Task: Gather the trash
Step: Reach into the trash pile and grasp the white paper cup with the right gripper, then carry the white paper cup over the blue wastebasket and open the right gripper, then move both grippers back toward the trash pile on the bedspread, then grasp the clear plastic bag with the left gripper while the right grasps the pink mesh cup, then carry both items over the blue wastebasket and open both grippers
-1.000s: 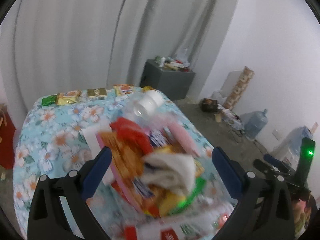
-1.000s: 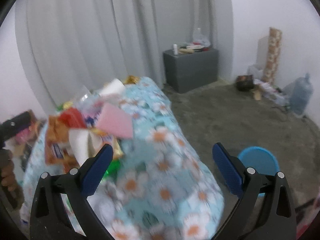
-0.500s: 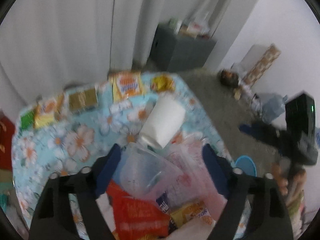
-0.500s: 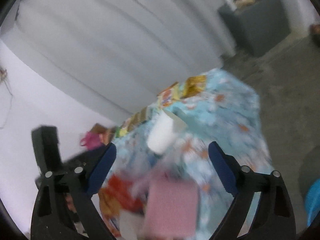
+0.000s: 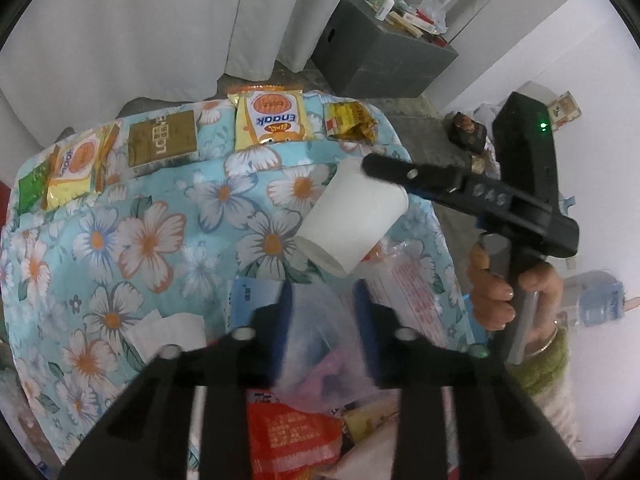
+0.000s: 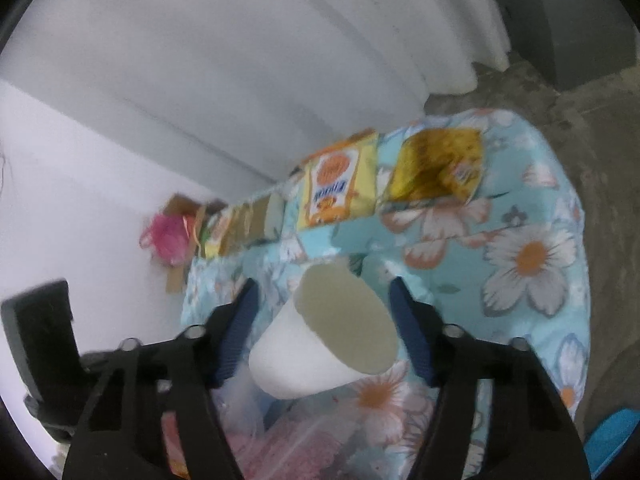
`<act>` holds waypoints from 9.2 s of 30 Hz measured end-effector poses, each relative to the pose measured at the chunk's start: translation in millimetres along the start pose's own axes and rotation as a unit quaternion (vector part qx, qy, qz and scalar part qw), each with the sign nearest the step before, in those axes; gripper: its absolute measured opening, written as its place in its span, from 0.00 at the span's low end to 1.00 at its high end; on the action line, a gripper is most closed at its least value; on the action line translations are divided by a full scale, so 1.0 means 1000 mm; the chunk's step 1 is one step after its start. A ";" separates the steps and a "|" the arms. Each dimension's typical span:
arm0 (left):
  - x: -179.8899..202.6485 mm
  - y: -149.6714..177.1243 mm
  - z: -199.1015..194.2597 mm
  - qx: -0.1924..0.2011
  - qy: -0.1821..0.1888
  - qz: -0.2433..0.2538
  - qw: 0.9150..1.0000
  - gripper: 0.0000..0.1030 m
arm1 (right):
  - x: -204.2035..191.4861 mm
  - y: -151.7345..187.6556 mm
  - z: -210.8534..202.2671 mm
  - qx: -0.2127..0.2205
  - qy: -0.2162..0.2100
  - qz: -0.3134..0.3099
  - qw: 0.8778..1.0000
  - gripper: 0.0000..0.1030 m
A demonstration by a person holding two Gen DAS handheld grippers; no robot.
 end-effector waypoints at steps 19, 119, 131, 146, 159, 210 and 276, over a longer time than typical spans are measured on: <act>0.037 0.024 -0.071 0.112 -0.030 0.093 0.989 0.07 | -0.019 0.021 -0.099 0.085 0.018 -0.003 0.996 0.04; 0.098 0.137 -0.016 0.064 -0.049 0.335 0.939 0.70 | 0.017 0.216 -0.145 0.180 0.202 -0.060 0.961 0.92; 0.076 0.117 0.038 -0.009 -0.128 0.383 0.915 0.53 | -0.002 0.185 -0.068 0.085 0.167 -0.085 0.979 0.88; 0.069 0.101 0.060 -0.029 -0.117 0.370 0.921 0.16 | 0.012 0.174 -0.032 0.023 0.122 -0.049 0.991 0.79; 0.072 0.099 0.046 0.000 -0.116 0.364 0.924 0.09 | 0.027 0.177 -0.045 0.033 0.081 -0.005 0.996 0.74; 0.146 0.113 0.027 0.034 -0.087 0.390 0.916 0.09 | 0.104 0.226 -0.146 0.131 0.024 0.106 0.986 0.73; 0.361 0.215 0.395 -0.256 0.048 0.379 0.888 0.52 | 0.423 0.425 -0.184 0.135 0.225 0.515 0.816 0.83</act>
Point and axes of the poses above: each gripper's, at about its wrist camera, not at the fingertips, and z roughly the way its jaws point, x to its right, y to its underside, the point moved 1 cm from there along z, roughly the way its jaws point, and after that the axes turned 15 degrees about y, right-handed, at the moved point
